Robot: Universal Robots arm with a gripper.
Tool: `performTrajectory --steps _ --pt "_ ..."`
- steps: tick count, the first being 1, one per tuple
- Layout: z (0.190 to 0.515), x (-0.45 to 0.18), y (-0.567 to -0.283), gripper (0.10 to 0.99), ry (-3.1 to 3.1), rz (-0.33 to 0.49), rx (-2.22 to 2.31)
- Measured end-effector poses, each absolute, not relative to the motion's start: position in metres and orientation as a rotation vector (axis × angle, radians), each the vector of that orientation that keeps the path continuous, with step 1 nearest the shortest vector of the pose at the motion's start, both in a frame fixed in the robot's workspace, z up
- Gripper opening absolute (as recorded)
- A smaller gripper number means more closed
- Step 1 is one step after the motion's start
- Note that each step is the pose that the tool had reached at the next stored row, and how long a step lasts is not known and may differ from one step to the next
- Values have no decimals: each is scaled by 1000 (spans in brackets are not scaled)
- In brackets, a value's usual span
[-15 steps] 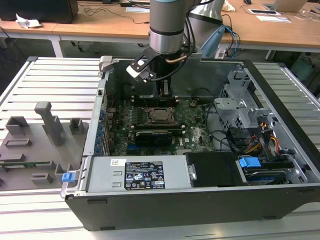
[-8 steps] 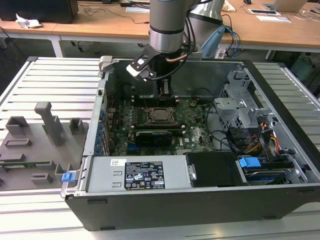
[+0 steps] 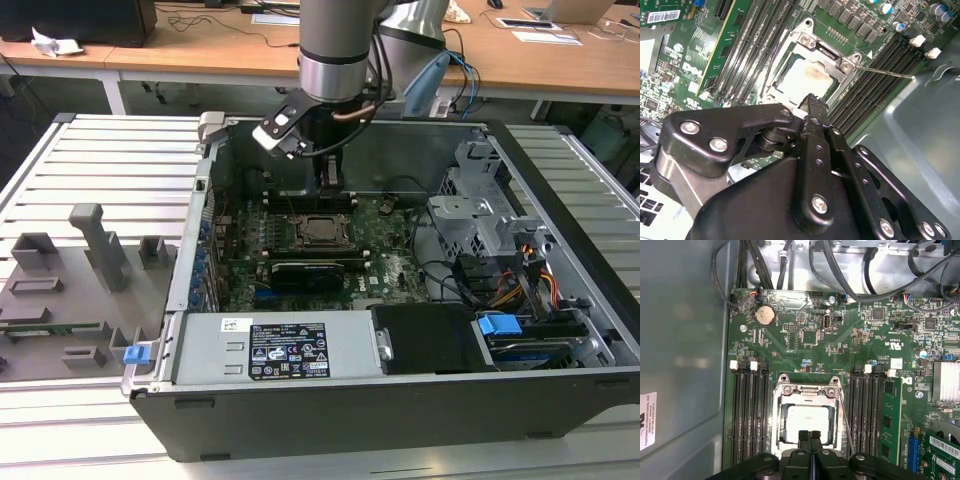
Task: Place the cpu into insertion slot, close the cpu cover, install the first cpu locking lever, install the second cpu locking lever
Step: 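Install the first cpu locking lever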
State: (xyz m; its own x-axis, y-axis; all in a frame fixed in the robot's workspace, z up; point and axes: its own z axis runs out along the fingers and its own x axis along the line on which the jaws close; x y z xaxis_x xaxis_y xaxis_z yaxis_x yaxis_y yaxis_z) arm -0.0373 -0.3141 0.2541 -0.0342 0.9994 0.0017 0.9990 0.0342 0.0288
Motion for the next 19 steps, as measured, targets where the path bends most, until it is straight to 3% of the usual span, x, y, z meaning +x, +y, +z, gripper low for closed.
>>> performTrajectory --steps 19 --pt "266 -37 -314 106 2245 34 2171"
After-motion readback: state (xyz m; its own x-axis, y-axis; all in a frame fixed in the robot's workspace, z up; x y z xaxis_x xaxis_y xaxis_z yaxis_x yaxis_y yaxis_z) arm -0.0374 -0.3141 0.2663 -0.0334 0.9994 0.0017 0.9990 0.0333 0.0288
